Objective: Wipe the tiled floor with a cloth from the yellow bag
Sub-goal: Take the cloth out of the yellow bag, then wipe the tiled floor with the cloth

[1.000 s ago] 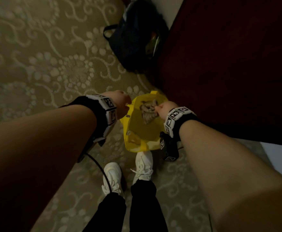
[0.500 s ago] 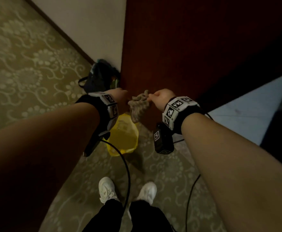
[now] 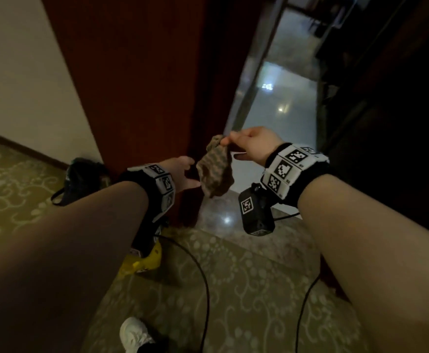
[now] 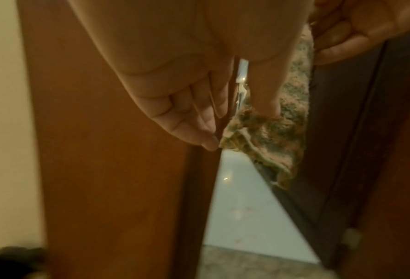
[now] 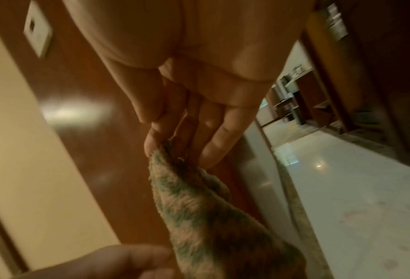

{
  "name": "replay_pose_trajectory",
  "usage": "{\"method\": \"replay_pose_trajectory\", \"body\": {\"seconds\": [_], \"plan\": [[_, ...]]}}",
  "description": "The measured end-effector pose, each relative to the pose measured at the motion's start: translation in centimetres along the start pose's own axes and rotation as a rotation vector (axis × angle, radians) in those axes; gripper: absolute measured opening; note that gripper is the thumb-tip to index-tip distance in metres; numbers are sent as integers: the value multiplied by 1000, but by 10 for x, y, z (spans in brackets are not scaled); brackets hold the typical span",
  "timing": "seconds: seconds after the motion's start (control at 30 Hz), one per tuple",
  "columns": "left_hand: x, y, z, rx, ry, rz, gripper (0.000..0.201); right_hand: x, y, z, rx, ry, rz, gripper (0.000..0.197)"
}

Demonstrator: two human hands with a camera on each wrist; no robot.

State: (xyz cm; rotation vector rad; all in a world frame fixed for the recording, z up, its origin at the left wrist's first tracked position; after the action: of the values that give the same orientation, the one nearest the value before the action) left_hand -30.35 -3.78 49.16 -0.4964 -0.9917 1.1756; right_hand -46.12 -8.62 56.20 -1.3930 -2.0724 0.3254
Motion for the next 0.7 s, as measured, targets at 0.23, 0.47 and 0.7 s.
{"method": "replay_pose_trajectory", "body": {"seconds": [0.23,0.47,0.7], "plan": [[6,42,113,216,203,-10,75,53,-80,53,-198,96,57,33],[-45,32,175,77,361,50,20,43,-144,77,-324,89,56,34],[-130,-7,220,-110,508,82,23,-26,-204,85,-38,157,273,33]]}}
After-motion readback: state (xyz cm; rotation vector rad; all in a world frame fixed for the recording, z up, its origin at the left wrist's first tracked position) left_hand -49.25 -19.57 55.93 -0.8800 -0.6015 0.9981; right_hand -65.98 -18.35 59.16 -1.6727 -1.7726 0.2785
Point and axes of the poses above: each hand's wrist, its own x-axis away from the middle knuckle, its own y-axis out of the palm, z = x × y, the point moved 2 cm from there along -x, towards the middle knuckle, and after that the axes turned 7 degrees about y, right-handed, at the moved point
